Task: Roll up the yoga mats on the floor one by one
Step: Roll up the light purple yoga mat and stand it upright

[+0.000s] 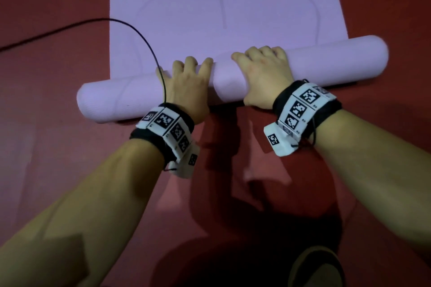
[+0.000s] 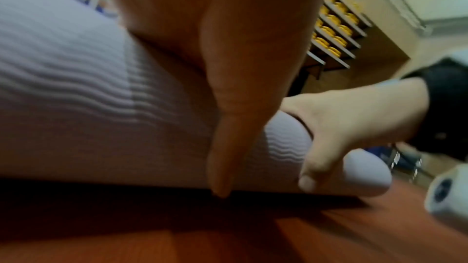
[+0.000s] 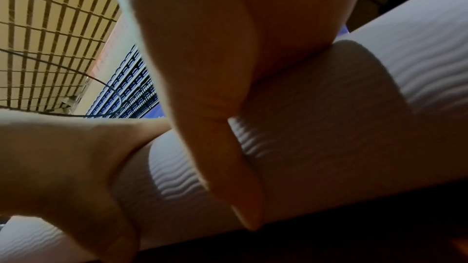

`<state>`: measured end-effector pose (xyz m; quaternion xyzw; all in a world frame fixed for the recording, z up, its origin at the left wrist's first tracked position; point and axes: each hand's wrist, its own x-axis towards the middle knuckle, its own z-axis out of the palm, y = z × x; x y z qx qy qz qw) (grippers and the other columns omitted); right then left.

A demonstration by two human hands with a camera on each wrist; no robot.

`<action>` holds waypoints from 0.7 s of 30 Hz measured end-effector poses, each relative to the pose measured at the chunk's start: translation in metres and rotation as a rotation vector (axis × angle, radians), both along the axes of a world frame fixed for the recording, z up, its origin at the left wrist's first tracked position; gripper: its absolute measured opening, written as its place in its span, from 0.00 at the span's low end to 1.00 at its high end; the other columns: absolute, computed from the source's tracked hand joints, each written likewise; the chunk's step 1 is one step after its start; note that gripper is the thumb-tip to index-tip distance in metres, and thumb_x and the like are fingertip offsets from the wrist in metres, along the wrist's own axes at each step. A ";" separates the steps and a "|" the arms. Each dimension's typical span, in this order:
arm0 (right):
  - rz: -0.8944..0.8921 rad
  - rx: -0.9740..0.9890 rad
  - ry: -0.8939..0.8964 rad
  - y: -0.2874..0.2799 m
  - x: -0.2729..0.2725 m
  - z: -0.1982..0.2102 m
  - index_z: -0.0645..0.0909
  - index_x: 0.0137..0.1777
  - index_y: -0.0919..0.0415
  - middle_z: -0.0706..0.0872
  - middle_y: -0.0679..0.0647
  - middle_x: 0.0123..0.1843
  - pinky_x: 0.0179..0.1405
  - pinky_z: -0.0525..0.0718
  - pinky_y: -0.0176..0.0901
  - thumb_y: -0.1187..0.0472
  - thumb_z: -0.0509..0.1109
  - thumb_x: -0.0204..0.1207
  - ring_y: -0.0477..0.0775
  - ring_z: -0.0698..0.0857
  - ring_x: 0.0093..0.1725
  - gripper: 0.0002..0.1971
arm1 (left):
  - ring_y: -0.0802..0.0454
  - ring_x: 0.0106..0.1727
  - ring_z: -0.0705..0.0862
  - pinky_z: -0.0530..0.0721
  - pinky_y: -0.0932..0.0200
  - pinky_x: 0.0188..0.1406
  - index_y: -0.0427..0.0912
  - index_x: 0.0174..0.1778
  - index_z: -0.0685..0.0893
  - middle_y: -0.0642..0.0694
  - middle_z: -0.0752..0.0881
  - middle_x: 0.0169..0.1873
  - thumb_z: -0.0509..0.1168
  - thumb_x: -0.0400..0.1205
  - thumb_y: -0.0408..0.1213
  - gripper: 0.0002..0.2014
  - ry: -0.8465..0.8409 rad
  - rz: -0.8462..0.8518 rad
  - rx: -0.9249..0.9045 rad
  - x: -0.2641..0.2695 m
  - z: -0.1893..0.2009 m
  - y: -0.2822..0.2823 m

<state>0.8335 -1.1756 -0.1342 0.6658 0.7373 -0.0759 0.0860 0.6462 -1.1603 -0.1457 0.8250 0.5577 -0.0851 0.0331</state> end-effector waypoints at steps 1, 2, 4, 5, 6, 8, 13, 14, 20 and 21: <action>-0.002 -0.002 0.008 0.002 0.000 0.001 0.66 0.79 0.50 0.78 0.56 0.68 0.69 0.68 0.60 0.52 0.81 0.54 0.64 0.76 0.66 0.49 | 0.35 0.64 0.76 0.68 0.25 0.67 0.53 0.79 0.66 0.42 0.76 0.65 0.82 0.62 0.48 0.49 -0.002 -0.001 0.011 0.000 -0.001 0.002; -0.001 0.003 0.010 0.004 0.001 0.002 0.66 0.78 0.50 0.78 0.56 0.68 0.69 0.68 0.60 0.52 0.81 0.54 0.64 0.77 0.66 0.49 | 0.35 0.63 0.76 0.69 0.27 0.65 0.53 0.78 0.67 0.42 0.76 0.64 0.82 0.62 0.49 0.48 -0.001 -0.005 0.004 0.001 -0.001 0.006; 0.011 0.029 0.020 0.003 0.001 0.001 0.66 0.79 0.50 0.77 0.56 0.71 0.70 0.68 0.60 0.53 0.81 0.53 0.64 0.76 0.68 0.50 | 0.35 0.63 0.76 0.70 0.29 0.63 0.54 0.76 0.67 0.42 0.76 0.63 0.81 0.63 0.50 0.46 -0.006 -0.007 -0.046 0.001 0.005 0.014; 0.014 0.060 0.020 0.000 0.001 -0.001 0.66 0.80 0.51 0.75 0.57 0.73 0.72 0.67 0.61 0.54 0.82 0.53 0.65 0.74 0.70 0.51 | 0.35 0.64 0.75 0.70 0.28 0.63 0.54 0.76 0.67 0.43 0.75 0.64 0.80 0.64 0.50 0.45 -0.015 -0.005 -0.075 0.001 0.007 0.018; 0.015 0.100 0.011 -0.003 0.000 -0.005 0.65 0.81 0.52 0.74 0.58 0.74 0.75 0.65 0.63 0.55 0.82 0.53 0.65 0.74 0.71 0.52 | 0.34 0.65 0.75 0.71 0.28 0.63 0.54 0.76 0.67 0.43 0.75 0.64 0.80 0.64 0.50 0.45 -0.018 -0.003 -0.109 0.001 0.010 0.022; 0.012 0.169 -0.017 -0.009 -0.002 -0.012 0.65 0.82 0.55 0.75 0.60 0.73 0.76 0.63 0.65 0.58 0.82 0.53 0.67 0.74 0.70 0.53 | 0.35 0.66 0.74 0.72 0.29 0.63 0.55 0.78 0.66 0.43 0.74 0.66 0.80 0.64 0.51 0.47 0.001 -0.005 -0.177 0.002 0.014 0.027; -0.002 0.166 -0.022 0.002 0.001 -0.010 0.68 0.78 0.53 0.79 0.58 0.66 0.69 0.67 0.61 0.60 0.79 0.52 0.65 0.77 0.63 0.48 | 0.34 0.69 0.73 0.70 0.28 0.68 0.54 0.81 0.64 0.41 0.73 0.70 0.81 0.63 0.53 0.51 -0.023 -0.014 -0.219 0.002 0.019 0.034; 0.002 0.140 -0.017 0.006 0.002 -0.008 0.68 0.77 0.52 0.79 0.58 0.65 0.67 0.68 0.60 0.59 0.79 0.52 0.65 0.77 0.63 0.48 | 0.34 0.70 0.72 0.69 0.27 0.69 0.53 0.81 0.63 0.41 0.73 0.70 0.81 0.63 0.53 0.51 -0.035 -0.012 -0.193 0.000 0.016 0.031; 0.028 -0.038 0.002 0.030 0.005 0.006 0.66 0.77 0.51 0.79 0.59 0.68 0.67 0.69 0.59 0.51 0.83 0.54 0.65 0.77 0.66 0.49 | 0.33 0.64 0.77 0.70 0.30 0.66 0.52 0.77 0.67 0.41 0.78 0.64 0.81 0.62 0.47 0.46 -0.022 -0.001 0.006 -0.002 0.001 0.029; 0.039 -0.063 0.015 0.034 0.007 0.008 0.65 0.78 0.50 0.78 0.59 0.70 0.68 0.69 0.59 0.50 0.84 0.54 0.65 0.77 0.67 0.50 | 0.33 0.64 0.77 0.71 0.29 0.65 0.53 0.76 0.67 0.41 0.78 0.64 0.81 0.63 0.47 0.46 -0.024 0.001 -0.042 -0.001 0.005 0.036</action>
